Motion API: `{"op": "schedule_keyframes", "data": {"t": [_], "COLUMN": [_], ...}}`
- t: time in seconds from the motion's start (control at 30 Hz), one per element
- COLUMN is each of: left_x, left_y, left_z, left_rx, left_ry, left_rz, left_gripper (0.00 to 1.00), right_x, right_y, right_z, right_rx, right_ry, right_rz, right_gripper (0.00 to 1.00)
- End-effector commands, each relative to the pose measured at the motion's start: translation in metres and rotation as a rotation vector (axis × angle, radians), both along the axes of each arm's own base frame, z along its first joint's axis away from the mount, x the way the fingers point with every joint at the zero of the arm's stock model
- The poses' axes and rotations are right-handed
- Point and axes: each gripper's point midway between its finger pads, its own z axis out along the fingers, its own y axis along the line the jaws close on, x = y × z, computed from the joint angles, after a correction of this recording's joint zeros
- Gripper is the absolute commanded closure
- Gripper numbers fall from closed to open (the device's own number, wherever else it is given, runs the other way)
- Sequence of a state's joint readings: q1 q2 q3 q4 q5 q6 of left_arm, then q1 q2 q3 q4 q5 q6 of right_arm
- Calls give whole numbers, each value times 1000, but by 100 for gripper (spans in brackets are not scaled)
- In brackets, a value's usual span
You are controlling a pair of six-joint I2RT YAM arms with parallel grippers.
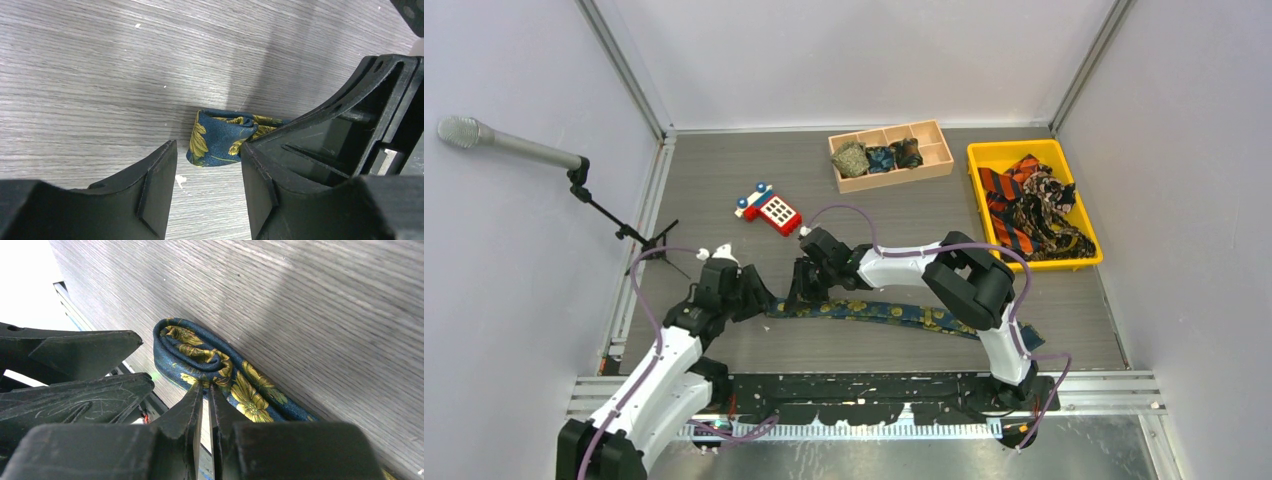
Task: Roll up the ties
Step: Roll the tie at the center of the board.
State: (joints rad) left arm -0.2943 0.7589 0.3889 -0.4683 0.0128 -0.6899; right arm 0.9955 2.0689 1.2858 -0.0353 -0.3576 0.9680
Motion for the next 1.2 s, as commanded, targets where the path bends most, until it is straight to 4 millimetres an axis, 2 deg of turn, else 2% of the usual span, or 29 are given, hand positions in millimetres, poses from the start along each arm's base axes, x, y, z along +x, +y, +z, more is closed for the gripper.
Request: {"op": "schedule_keyframes", "data": {"t": [0.0,0.2,0.57,0.8,1.17], "left_x": [7,7,3,3,4], "left_y": [-7,-3,-5,-11,-13], "left_z": [7,8,-9,-18,-13], "left_rx": [-57,-94,-240,-308,-323], "left_ry": [-76,-100,-57,-34,-67], "left_rz": [1,58,133,129,120], "left_gripper": [48,49,50,57,73], "right_x": [-8,-7,-7,-7,-7], "right_y": [-13,-13,-13,-11,-9], "right_z": [-26,-25,-25,-27,-28], "right_rx": [-84,-81,-80,-80,-81], "right_ry": [18,19,18,26,30], "right_rz": [2,1,4,9,13], "right_gripper": [84,84,84,84,84]}}
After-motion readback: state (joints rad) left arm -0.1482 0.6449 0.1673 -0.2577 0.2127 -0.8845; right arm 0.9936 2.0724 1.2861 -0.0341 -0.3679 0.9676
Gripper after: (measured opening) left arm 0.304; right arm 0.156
